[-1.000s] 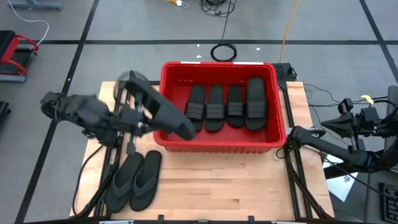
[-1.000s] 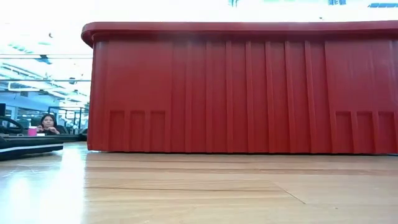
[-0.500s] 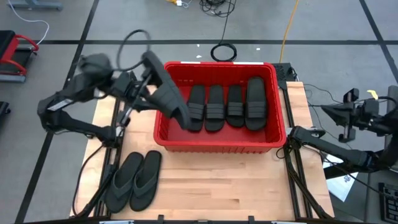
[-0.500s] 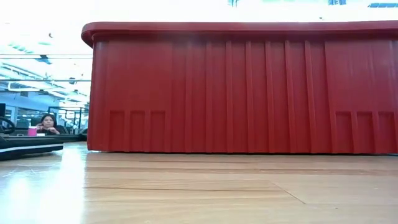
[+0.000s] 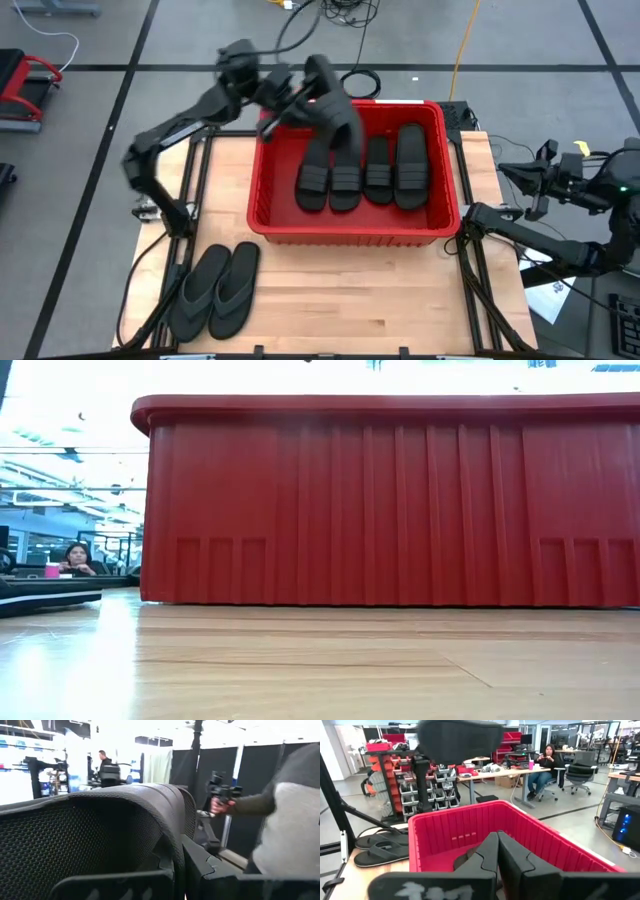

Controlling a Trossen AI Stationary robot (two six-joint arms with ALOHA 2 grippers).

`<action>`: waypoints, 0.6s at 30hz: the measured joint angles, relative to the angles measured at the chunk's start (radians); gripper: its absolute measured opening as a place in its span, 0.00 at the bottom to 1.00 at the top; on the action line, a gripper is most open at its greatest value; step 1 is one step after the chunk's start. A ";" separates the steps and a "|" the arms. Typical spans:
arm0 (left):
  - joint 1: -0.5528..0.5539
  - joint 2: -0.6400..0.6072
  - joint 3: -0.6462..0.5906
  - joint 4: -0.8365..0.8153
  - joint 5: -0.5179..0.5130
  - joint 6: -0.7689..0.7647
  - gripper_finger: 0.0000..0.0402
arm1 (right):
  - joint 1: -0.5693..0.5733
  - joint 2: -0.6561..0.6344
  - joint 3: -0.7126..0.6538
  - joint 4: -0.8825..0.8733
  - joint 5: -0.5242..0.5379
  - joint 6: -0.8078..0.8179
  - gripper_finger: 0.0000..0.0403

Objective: Pick and place slides into bin
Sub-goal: Put the black slide into the red bin

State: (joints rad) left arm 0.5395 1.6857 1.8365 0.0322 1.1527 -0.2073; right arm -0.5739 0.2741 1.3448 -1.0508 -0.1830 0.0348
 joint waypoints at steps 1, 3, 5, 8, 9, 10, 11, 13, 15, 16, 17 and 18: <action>0.001 0.057 0.059 0.000 -0.002 -0.007 0.01 | 0.000 0.000 -0.001 0.001 0.000 -0.002 0.00; 0.000 0.179 0.194 0.000 0.009 -0.033 0.01 | 0.000 0.000 -0.001 0.001 0.000 -0.002 0.00; -0.007 0.312 0.343 -0.007 0.039 -0.077 0.01 | 0.000 0.000 -0.001 0.000 0.000 -0.002 0.00; -0.023 0.480 0.522 0.007 0.091 -0.160 0.01 | 0.000 0.000 -0.001 0.000 -0.003 0.004 0.00; -0.029 0.495 0.504 0.080 0.105 -0.204 0.01 | 0.000 0.000 -0.001 0.000 -0.003 0.004 0.00; -0.029 0.499 0.474 0.122 0.116 -0.243 0.01 | 0.000 0.000 -0.001 0.000 -0.003 0.004 0.00; -0.027 0.509 0.461 0.108 0.130 -0.255 0.01 | 0.000 0.000 -0.001 0.000 -0.003 0.005 0.00; -0.025 0.531 0.458 0.033 0.140 -0.227 0.00 | 0.000 0.000 -0.001 0.000 -0.004 0.005 0.00; -0.022 0.553 0.458 -0.042 0.139 -0.198 0.01 | 0.000 0.000 -0.001 -0.001 -0.004 0.005 0.00; -0.022 0.559 0.457 -0.075 0.134 -0.186 0.01 | 0.000 0.000 -0.001 -0.001 -0.005 0.006 0.00; -0.022 0.561 0.456 -0.118 0.132 -0.169 0.00 | 0.000 0.000 -0.001 -0.001 -0.005 0.009 0.00; -0.022 0.559 0.456 -0.167 0.129 -0.142 0.00 | 0.000 0.000 -0.001 -0.001 -0.005 0.014 0.00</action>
State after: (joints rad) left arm 0.5178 2.2452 2.2921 -0.1350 1.2813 -0.3489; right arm -0.5739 0.2741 1.3434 -1.0515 -0.1879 0.0485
